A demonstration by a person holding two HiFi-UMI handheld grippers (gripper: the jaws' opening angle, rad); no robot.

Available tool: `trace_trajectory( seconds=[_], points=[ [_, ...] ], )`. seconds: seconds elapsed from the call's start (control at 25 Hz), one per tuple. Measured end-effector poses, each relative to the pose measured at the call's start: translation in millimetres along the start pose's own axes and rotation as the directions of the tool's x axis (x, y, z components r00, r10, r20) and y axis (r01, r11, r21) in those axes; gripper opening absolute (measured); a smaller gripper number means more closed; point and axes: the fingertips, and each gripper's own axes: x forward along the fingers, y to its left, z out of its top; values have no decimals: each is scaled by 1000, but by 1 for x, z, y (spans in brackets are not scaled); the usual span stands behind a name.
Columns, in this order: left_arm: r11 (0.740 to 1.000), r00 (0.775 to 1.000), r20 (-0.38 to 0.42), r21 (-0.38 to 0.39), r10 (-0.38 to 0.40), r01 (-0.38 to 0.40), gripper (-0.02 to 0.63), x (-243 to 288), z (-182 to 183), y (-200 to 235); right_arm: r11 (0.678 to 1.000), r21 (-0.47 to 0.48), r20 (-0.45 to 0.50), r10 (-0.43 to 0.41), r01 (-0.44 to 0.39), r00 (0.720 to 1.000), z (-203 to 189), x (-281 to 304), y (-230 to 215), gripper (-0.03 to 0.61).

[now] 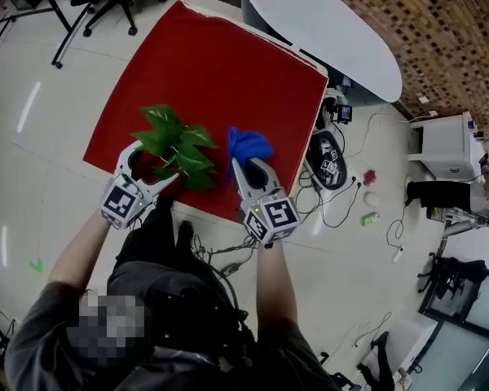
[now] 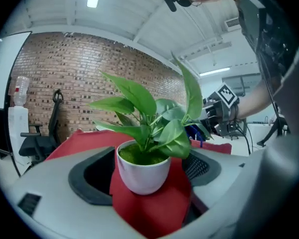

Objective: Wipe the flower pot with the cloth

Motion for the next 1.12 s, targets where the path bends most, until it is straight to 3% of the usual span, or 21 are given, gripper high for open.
trace_trajectory(
  seconds=[0.2, 0.56, 0.84, 1.0, 1.12],
  points=[
    [998, 999, -25, 61, -27, 28, 431, 18, -6, 7, 992, -34, -75, 115, -118, 991, -18, 52, -6, 51],
    [995, 997, -62, 83, -50, 55, 430, 42, -13, 24, 966, 56, -93, 258, -254, 962, -37, 115, -2, 51],
    [994, 996, -60, 80, -68, 72, 428, 42, -15, 24, 936, 136, -88, 337, -323, 938, -47, 122, 9, 51],
    [994, 995, -71, 81, -68, 73, 426, 42, -12, 24, 922, 129, -109, 379, -365, 919, -48, 114, 13, 51],
    [994, 995, -71, 78, -70, 76, 426, 43, -14, 23, 926, 129, -113, 370, -355, 922, -53, 107, 16, 51]
  ],
)
